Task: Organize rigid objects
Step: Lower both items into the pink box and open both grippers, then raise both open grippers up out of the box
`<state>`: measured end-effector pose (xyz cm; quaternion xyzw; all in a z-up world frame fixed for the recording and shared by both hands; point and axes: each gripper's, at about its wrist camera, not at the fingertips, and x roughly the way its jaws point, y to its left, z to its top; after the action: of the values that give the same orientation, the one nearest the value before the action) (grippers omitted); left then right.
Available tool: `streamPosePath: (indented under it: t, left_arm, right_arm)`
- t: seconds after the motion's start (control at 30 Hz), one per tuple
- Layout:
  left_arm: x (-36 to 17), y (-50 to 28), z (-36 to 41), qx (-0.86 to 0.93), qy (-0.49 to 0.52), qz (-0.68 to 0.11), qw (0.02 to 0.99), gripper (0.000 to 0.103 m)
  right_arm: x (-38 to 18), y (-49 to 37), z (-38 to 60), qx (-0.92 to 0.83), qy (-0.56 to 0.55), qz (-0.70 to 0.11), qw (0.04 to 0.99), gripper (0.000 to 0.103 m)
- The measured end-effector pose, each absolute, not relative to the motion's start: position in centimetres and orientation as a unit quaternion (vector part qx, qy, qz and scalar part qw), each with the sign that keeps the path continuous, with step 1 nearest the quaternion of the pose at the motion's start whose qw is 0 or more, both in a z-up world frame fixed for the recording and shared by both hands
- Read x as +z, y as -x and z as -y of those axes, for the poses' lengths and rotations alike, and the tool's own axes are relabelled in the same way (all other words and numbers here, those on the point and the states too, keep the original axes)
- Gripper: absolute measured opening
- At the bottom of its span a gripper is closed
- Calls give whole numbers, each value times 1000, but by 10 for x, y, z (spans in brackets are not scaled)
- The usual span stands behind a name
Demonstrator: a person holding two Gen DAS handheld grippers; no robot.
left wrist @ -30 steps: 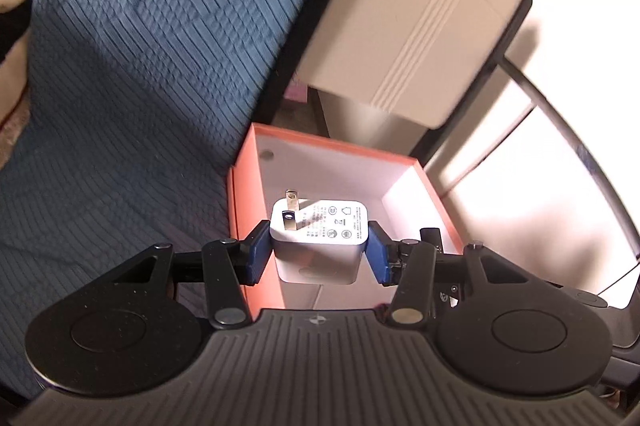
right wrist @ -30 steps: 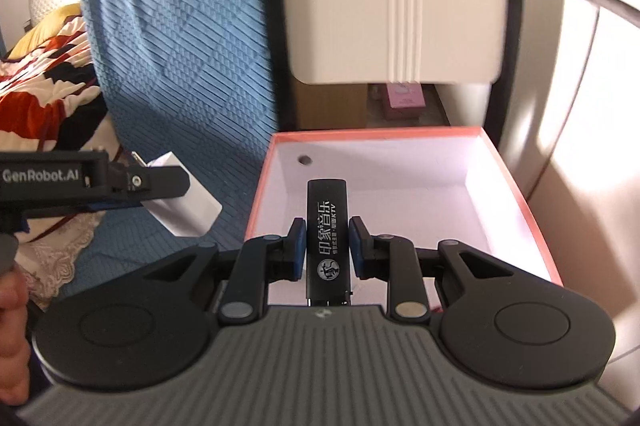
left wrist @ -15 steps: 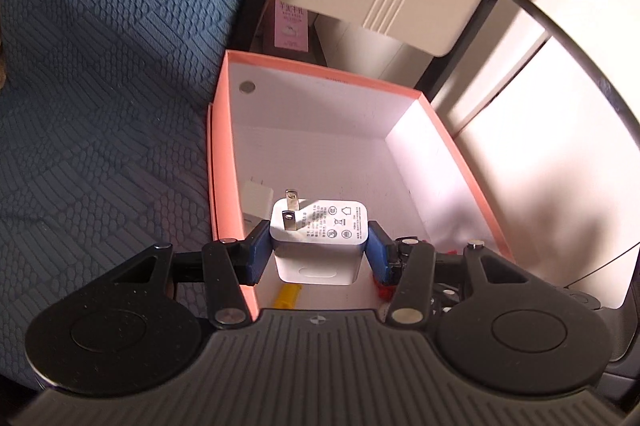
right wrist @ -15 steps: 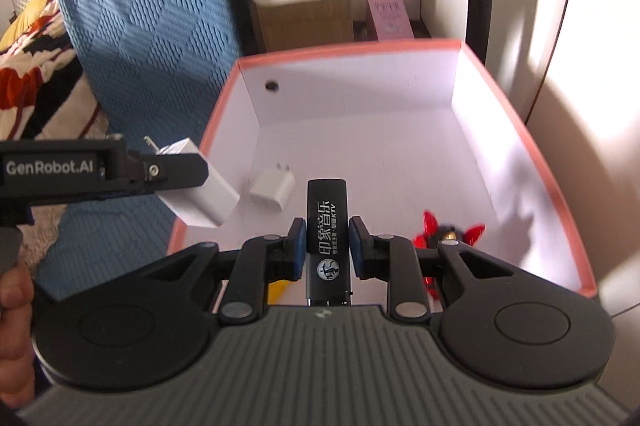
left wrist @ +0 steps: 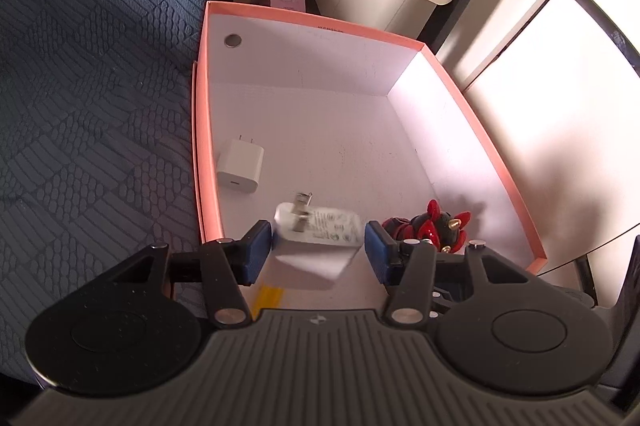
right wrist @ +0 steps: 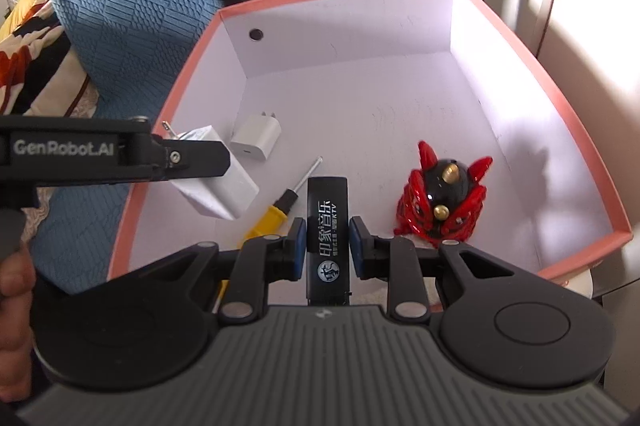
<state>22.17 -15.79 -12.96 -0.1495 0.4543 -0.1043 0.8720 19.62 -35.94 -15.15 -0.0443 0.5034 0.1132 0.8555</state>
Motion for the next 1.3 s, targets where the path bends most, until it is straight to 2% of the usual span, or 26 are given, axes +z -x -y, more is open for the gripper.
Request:
streamPosePath:
  t: [0.3, 0.87, 1.03, 1.3]
  left_arm:
    - [-110, -210, 157, -115, 140, -435, 882, 57]
    - [1, -147, 127, -145, 126, -316, 929, 57]
    - [15, -130, 119, -150, 132, -293, 935, 57]
    - [8, -115, 113, -145, 128, -288, 938, 57]
  right_arm:
    - [-137, -196, 364, 103, 38, -492, 863, 27]
    - [-23, -168, 353, 105, 12, -375, 921, 27]
    - [-12, -149, 343, 114, 19, -364, 924, 27]
    - [-17, -121, 330, 105, 23, -370, 923, 27]
